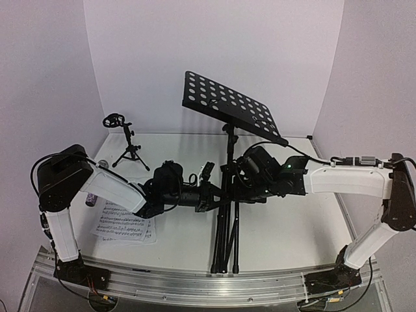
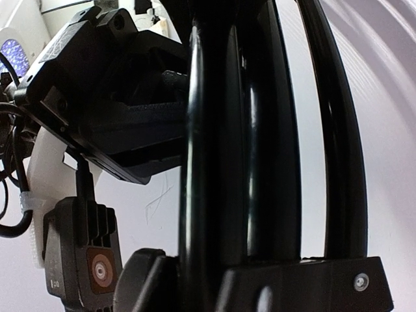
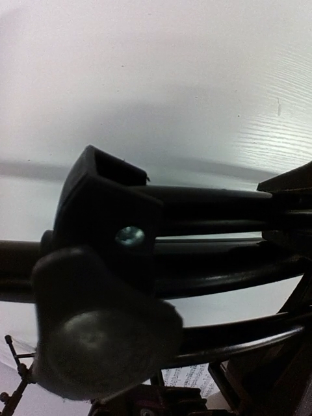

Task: Pack up the instrument practice props

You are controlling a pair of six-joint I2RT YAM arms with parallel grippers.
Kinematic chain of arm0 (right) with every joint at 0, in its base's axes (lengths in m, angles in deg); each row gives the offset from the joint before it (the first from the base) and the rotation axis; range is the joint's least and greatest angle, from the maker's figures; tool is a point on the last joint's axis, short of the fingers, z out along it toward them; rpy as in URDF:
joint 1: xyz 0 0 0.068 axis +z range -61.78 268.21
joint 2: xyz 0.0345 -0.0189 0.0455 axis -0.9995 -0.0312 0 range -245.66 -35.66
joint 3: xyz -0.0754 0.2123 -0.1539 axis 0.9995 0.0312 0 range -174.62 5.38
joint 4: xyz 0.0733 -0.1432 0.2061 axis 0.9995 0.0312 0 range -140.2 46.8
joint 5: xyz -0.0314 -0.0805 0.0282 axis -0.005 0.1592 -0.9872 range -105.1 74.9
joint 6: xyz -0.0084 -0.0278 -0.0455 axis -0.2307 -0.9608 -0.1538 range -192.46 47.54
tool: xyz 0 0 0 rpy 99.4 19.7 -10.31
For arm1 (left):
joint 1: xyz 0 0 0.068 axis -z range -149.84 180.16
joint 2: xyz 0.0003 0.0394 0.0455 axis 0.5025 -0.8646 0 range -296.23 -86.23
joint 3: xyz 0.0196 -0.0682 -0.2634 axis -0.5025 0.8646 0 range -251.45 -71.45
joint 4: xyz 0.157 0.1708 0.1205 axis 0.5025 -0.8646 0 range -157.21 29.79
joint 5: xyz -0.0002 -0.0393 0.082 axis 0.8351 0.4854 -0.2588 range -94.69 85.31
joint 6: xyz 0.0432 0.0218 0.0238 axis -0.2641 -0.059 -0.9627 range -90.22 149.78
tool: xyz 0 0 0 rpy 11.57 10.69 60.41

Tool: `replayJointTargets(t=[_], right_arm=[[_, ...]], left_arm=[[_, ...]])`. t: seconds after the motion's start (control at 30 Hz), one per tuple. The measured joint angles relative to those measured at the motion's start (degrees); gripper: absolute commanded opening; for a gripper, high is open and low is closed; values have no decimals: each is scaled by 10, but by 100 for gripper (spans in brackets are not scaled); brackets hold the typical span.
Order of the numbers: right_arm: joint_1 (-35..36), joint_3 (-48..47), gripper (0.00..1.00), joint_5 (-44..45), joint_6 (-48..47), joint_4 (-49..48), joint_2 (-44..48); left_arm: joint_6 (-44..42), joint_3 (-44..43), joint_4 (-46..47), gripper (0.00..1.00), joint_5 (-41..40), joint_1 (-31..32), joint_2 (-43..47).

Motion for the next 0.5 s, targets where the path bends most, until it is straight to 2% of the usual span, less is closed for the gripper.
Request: replayJointTargets(t=[0.5], right_arm=[[29,14,0,-64,87,-31,-103]], left_arm=[[156,109,36,0,-28,17,-11]])
